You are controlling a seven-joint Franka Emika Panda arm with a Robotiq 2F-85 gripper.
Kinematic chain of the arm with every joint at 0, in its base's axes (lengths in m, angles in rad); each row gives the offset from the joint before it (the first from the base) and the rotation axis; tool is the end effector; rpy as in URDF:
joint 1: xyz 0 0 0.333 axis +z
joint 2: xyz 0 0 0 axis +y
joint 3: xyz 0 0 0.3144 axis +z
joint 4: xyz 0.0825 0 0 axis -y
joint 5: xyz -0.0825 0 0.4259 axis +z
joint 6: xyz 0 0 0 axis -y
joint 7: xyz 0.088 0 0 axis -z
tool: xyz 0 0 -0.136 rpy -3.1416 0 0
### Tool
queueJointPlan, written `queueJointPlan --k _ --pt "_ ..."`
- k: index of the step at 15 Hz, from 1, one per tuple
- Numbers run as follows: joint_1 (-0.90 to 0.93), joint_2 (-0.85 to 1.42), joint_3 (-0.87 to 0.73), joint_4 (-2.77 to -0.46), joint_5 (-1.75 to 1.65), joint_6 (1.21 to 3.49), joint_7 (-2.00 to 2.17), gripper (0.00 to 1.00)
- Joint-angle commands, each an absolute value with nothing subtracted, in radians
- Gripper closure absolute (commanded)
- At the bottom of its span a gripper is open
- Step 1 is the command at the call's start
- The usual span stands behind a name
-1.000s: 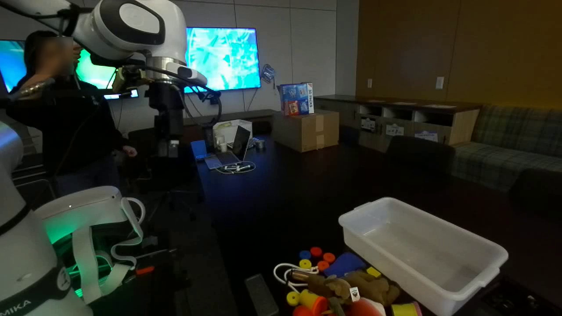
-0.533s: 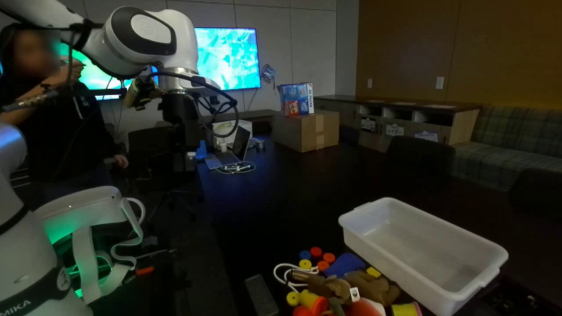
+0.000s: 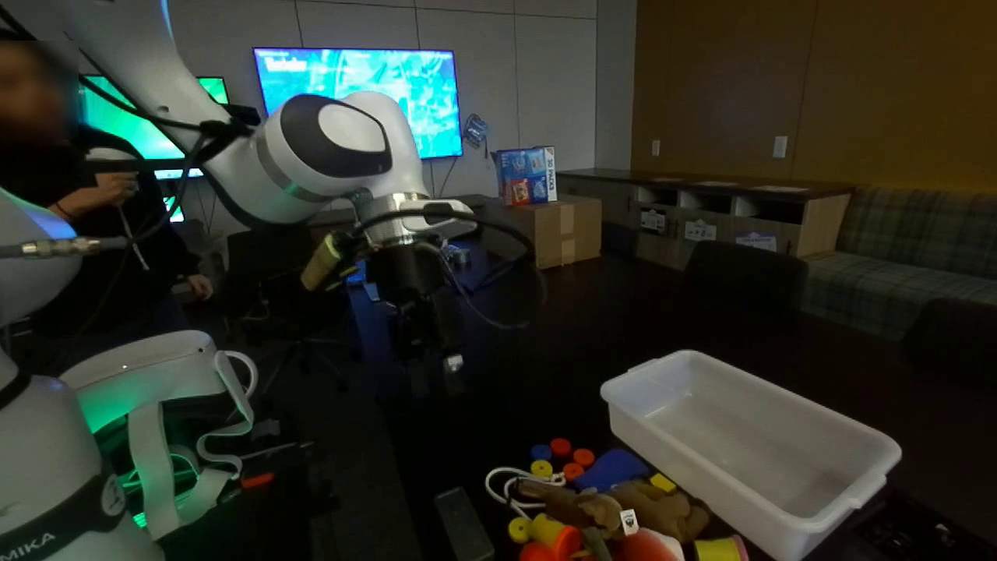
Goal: Pick up the cloth and move the objects on the table with the cloth, then put the cloth in the box
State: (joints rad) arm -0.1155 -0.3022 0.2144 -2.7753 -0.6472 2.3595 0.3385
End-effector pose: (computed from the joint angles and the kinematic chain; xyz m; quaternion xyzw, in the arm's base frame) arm 0.3914 0.0084 0.2326 0.9614 0.1182 -0.0120 0.2482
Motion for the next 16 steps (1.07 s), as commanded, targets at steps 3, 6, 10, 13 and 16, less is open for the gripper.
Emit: queueJointPlan --k 3,6,10,13,16 --pt "-0.249 0.027 0.049 -2.658 -1.09 2.558 0.574 0.0" --pt "-0.233 0.194 -0.07 -2.547 -1.209 2.607 0.645 0.0" --pt "-0.294 0.423 -0.078 -2.368 -1.198 2.686 0.654 0.0" --pt "-0.329 0.574 -0.07 -2.227 -1.138 2.71 0.619 0.0" --pt "-0.304 0.706 -0.127 -2.092 -0.956 2.74 0.505 0.0"
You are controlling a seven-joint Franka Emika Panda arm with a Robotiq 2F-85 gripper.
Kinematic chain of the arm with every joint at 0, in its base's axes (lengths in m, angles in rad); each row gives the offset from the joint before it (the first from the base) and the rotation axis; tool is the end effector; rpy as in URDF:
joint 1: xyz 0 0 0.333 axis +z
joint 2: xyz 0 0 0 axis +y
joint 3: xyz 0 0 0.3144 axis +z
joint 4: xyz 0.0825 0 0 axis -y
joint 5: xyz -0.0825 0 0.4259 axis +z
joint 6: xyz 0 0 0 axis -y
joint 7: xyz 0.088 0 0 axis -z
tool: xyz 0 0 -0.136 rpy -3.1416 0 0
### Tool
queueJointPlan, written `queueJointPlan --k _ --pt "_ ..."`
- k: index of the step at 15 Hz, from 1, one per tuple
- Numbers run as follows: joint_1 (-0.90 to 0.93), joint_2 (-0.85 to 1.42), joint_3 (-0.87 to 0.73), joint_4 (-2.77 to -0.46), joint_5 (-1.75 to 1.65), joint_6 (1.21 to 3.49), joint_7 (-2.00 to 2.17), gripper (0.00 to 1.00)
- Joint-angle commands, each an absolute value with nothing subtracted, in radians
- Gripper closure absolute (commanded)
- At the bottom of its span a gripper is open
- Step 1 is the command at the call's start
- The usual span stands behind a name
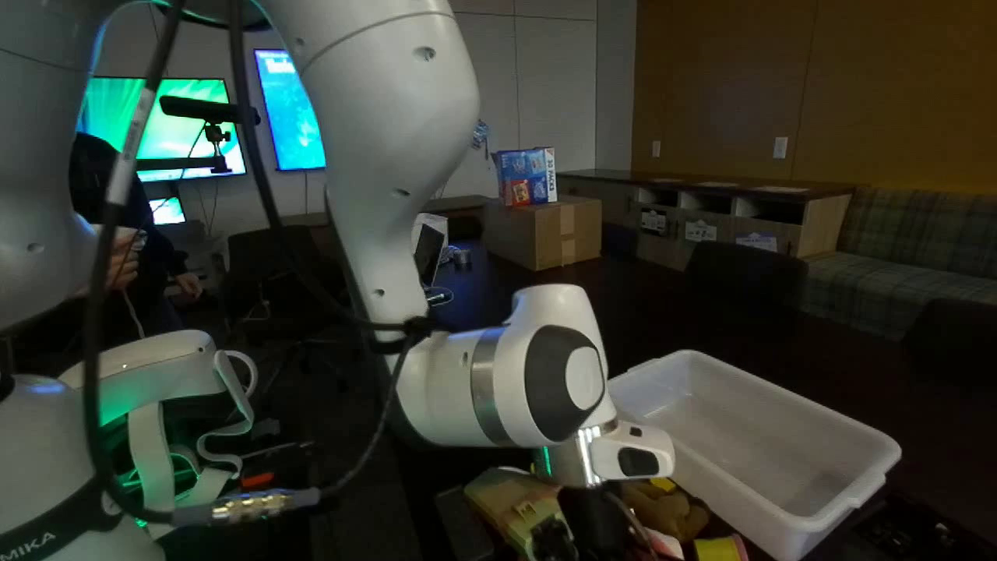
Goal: Pick up the cloth and move the objects on the table with the cloth, then put the cloth in the box
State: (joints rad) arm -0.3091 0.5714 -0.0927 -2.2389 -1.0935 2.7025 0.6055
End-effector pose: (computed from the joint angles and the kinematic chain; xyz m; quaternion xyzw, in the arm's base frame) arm 0.4815 -0.1918 0.0288 0.9743 0.0186 -0.0332 0.2221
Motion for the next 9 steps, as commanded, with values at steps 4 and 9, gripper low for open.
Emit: queueJointPlan --k 4,9 --pt "-0.307 0.82 -0.149 -1.947 -0.702 2.732 0.341 0.0" --pt "-0.316 0.911 -0.155 -1.83 -0.401 2.69 0.08 0.0"
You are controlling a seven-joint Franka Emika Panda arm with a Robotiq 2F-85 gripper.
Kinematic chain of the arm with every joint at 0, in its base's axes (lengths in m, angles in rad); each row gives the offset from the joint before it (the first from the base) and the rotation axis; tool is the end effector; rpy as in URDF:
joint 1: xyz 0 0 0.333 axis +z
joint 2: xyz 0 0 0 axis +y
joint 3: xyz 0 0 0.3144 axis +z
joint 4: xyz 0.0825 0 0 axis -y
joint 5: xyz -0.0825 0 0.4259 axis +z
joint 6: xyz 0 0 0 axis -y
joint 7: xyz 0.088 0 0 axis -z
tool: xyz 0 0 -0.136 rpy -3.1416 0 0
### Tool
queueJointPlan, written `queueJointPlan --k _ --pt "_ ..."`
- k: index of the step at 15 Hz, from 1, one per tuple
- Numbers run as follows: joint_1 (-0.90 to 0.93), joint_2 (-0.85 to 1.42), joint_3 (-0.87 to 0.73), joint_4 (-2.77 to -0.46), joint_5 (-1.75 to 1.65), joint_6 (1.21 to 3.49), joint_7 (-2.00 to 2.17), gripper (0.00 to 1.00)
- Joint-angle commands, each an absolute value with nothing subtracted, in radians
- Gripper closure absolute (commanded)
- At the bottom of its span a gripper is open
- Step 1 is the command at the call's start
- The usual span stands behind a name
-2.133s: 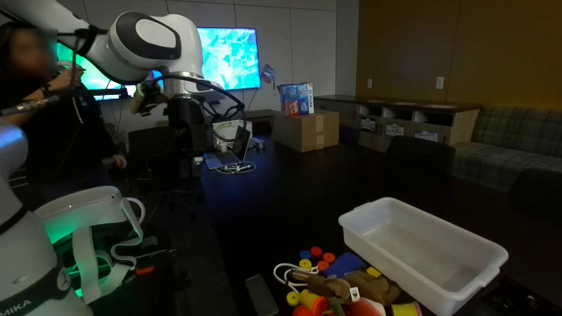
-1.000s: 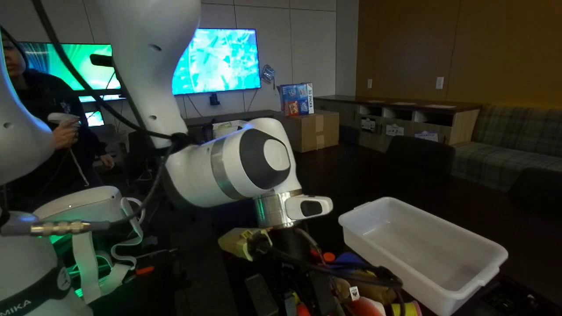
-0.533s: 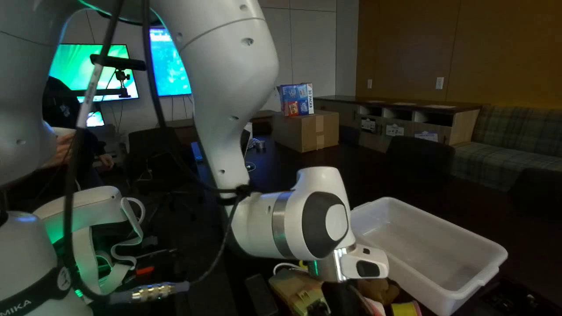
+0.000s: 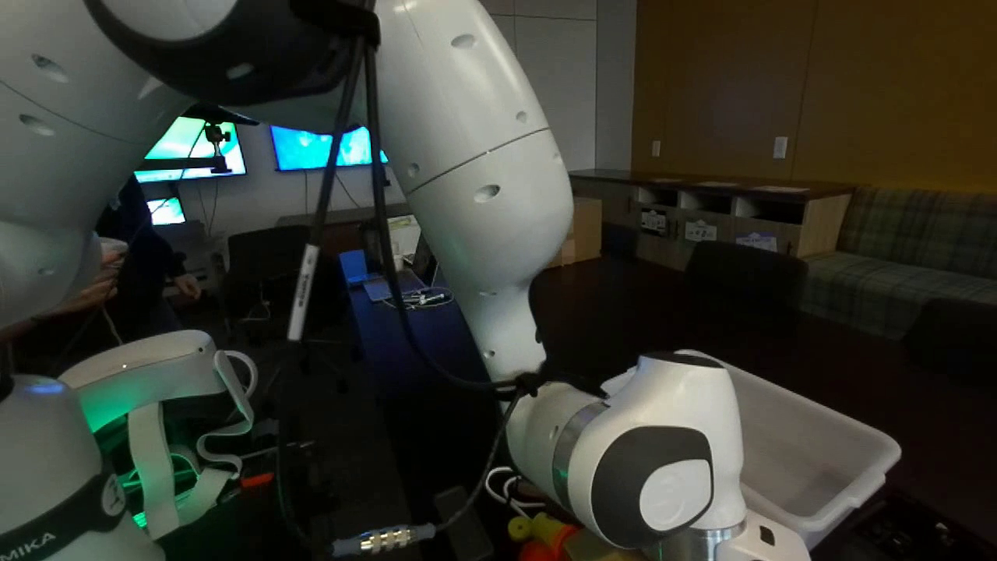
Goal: Pick up the cloth and move the objects on the table with the cloth, then put the cloth in the box
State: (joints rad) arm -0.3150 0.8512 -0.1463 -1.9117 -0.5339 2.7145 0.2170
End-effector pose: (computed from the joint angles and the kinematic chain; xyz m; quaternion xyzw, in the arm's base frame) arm 0.5436 -0.2672 -0.0243 0.9848 -0.0669 -0.0491 0.1528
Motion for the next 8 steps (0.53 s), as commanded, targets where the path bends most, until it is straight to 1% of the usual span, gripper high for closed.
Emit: queueJointPlan --k 1,2,3,4,5,8 --pt "-0.317 0.921 -0.157 -1.816 -0.364 2.675 0.037 0.0" --pt "-0.313 0.934 -0.163 -1.801 -0.334 2.66 0.007 0.0" --pt "-0.308 0.942 -0.172 -1.792 -0.313 2.639 -0.016 0.1" --pt "-0.305 0.949 -0.177 -1.782 -0.297 2.622 -0.036 0.17" --pt "-0.299 0.951 -0.187 -1.779 -0.289 2.6 -0.048 0.33" --pt "-0.274 0.945 -0.223 -1.788 -0.299 2.581 -0.051 0.54"
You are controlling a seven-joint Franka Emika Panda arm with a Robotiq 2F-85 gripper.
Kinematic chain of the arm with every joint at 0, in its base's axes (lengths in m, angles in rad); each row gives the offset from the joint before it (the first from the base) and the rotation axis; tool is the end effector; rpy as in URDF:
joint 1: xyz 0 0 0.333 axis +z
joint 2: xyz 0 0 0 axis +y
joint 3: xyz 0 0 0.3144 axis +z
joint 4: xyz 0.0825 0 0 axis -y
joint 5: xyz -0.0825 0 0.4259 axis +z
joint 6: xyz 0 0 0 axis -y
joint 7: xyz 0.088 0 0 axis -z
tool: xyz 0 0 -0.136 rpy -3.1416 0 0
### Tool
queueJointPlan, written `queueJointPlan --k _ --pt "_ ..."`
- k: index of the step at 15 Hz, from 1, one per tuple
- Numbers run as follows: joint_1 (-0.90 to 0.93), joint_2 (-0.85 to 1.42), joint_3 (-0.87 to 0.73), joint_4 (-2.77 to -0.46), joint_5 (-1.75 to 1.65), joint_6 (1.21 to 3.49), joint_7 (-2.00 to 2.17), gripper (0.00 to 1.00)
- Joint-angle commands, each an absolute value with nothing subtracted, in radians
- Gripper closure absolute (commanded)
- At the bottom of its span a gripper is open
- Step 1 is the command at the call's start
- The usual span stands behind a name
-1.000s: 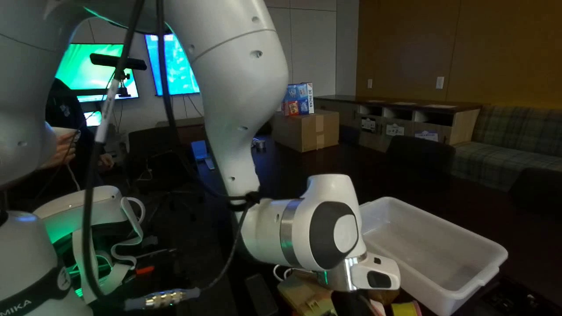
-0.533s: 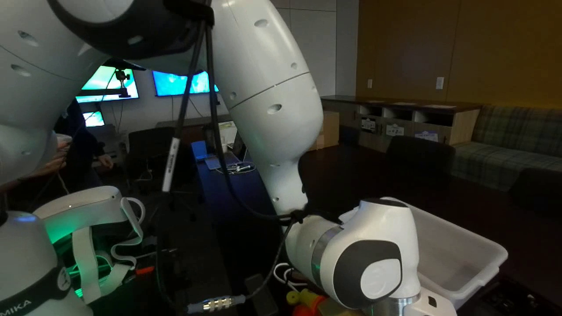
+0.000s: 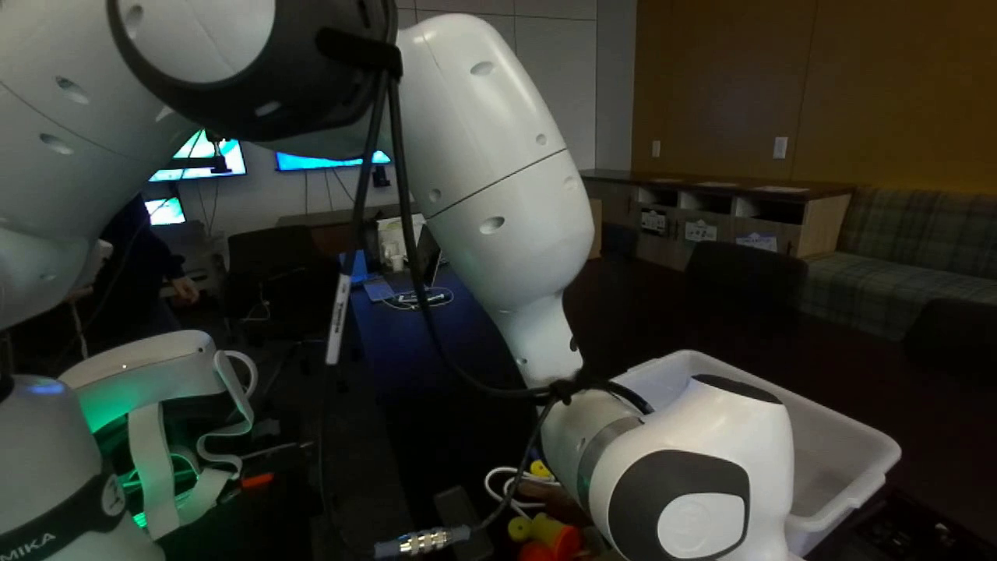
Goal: Pick up the cloth and move the objects on the table with the cloth, then put the cloth in the box
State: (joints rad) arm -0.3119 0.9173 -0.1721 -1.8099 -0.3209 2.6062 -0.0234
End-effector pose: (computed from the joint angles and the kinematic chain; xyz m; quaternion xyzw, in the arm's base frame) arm 0.5472 -0.2957 -0.0361 0.9863 -0.0564 -0.0948 0.1228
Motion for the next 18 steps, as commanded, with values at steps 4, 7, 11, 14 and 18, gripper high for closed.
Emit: queueJointPlan --k 4,7,11,14,18 --pt "-0.209 0.928 -0.3 -1.847 -0.33 2.621 0.009 0.8" --pt "-0.16 0.904 -0.351 -1.918 -0.341 2.664 0.055 0.86" --pt "-0.065 0.825 -0.456 -2.092 -0.349 2.813 0.163 0.82" --pt "0.048 0.776 -0.59 -2.227 -0.339 2.92 0.254 0.82" --pt "0.242 0.724 -0.818 -2.391 -0.303 3.039 0.336 0.82"
